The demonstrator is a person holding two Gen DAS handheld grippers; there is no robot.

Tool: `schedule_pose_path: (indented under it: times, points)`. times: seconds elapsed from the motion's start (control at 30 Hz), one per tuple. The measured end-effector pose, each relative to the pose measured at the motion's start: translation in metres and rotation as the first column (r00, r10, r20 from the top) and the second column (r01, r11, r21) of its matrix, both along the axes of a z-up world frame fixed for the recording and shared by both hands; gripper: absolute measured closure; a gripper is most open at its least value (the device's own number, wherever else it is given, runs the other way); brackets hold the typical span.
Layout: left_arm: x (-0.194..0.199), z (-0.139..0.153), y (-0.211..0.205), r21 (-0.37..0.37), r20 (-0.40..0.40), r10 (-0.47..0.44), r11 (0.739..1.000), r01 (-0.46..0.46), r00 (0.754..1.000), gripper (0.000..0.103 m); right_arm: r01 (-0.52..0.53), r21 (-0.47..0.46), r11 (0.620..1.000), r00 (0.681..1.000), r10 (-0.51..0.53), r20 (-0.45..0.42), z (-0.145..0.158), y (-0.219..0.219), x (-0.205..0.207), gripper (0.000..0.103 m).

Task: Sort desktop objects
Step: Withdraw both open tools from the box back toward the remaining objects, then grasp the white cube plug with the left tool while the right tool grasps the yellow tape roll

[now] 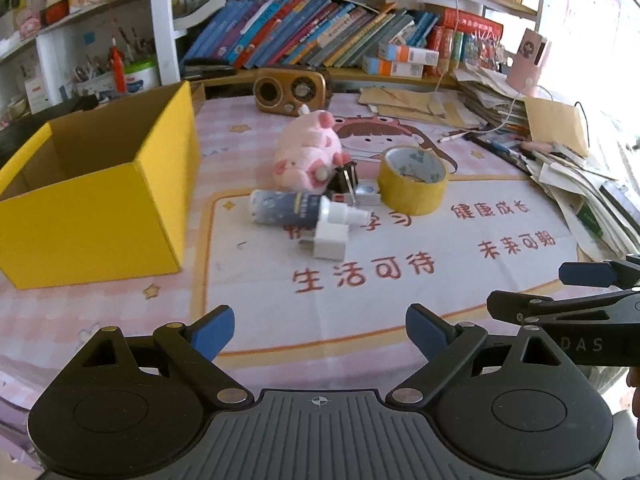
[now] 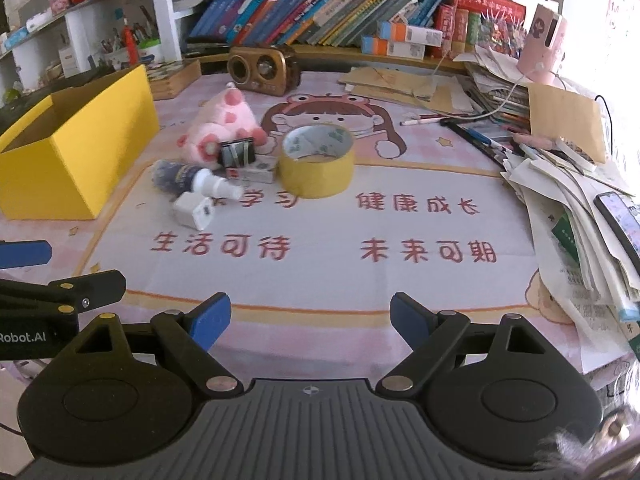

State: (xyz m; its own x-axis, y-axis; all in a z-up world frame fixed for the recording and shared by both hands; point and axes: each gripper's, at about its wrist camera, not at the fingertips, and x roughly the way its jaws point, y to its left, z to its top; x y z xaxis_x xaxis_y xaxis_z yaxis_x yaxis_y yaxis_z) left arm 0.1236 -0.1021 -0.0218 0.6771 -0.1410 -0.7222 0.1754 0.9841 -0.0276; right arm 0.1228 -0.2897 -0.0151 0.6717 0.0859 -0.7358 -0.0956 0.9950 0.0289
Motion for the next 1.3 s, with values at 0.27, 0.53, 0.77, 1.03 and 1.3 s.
schedule_pose_path:
  times: [0.27, 0.53, 0.77, 1.03, 1.3]
  points:
    - [0.023, -0.003, -0.022, 0.007, -0.022, 0.051, 0.999, -0.051, 0.998, 0.008, -0.028, 0.027, 0.999, 1.0, 0.028, -0.008, -0.004, -0.027, 0.03, 0.017]
    - [0.041, -0.01, -0.038, 0.012, -0.022, 0.098, 0.995, -0.098, 0.995, 0.008, -0.087, 0.04, 0.995, 0.996, 0.088, -0.003, -0.008, -0.041, 0.055, 0.017]
    - [0.061, -0.019, -0.041, 0.036, 0.013, 0.133, 0.99, -0.133, 0.991, 0.012, -0.097, 0.062, 0.993, 0.995, 0.097, 0.0, -0.011, -0.051, 0.075, 0.017]
    - [0.095, -0.04, -0.037, 0.054, -0.006, 0.139, 0.989, -0.139, 0.99, 0.022, -0.128, 0.064, 0.99, 0.992, 0.127, 0.019, -0.01, -0.052, 0.098, 0.017]
    - [0.107, -0.053, -0.034, 0.049, -0.034, 0.106, 0.993, -0.104, 0.994, 0.041, -0.161, 0.07, 0.984, 0.987, 0.161, 0.016, -0.012, -0.046, 0.12, 0.017]
